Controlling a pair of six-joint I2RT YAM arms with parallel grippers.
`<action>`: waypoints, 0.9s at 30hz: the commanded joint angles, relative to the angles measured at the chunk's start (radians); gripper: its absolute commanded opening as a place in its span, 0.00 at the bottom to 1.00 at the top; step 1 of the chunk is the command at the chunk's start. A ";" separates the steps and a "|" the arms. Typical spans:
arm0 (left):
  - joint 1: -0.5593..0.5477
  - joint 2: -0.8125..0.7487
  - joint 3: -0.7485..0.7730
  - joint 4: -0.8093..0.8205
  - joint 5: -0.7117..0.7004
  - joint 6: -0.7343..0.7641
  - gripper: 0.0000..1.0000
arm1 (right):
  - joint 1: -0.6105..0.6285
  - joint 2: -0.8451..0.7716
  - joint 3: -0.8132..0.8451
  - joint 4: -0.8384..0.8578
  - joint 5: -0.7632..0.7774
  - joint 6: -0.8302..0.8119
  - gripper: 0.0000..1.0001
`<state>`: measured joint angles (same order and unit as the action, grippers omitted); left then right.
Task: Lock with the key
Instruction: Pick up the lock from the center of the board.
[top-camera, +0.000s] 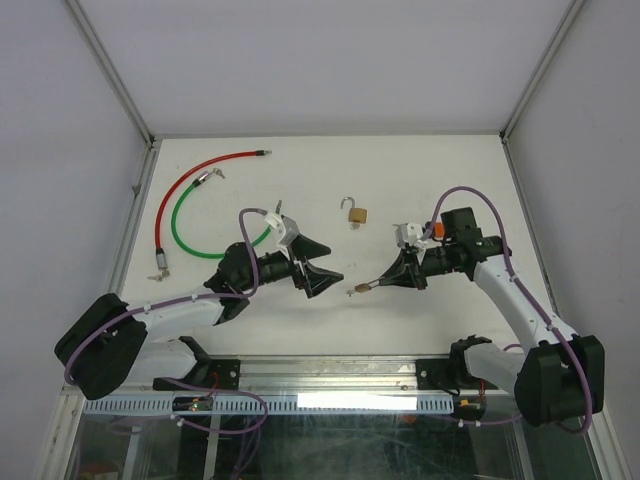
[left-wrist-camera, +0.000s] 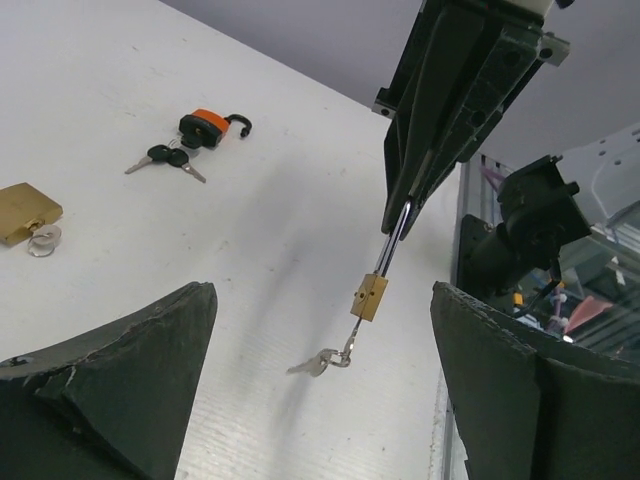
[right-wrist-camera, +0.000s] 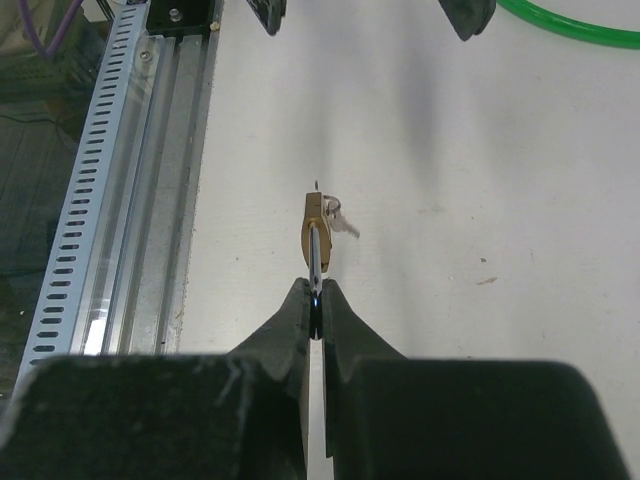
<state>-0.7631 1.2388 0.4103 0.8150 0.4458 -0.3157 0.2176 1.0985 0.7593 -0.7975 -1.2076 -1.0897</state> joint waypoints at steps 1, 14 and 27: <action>0.031 -0.061 -0.030 0.127 -0.012 -0.085 0.94 | -0.017 -0.022 0.050 -0.010 -0.033 0.011 0.00; 0.070 -0.178 -0.015 0.061 -0.115 -0.209 0.99 | -0.105 -0.027 0.073 -0.041 -0.072 0.021 0.00; 0.072 -0.085 -0.234 0.590 0.052 -0.184 0.99 | -0.061 -0.031 0.069 -0.052 -0.090 0.004 0.00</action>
<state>-0.6983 1.1454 0.1825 1.2121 0.4400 -0.5137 0.1333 1.0832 0.7837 -0.8524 -1.2438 -1.0752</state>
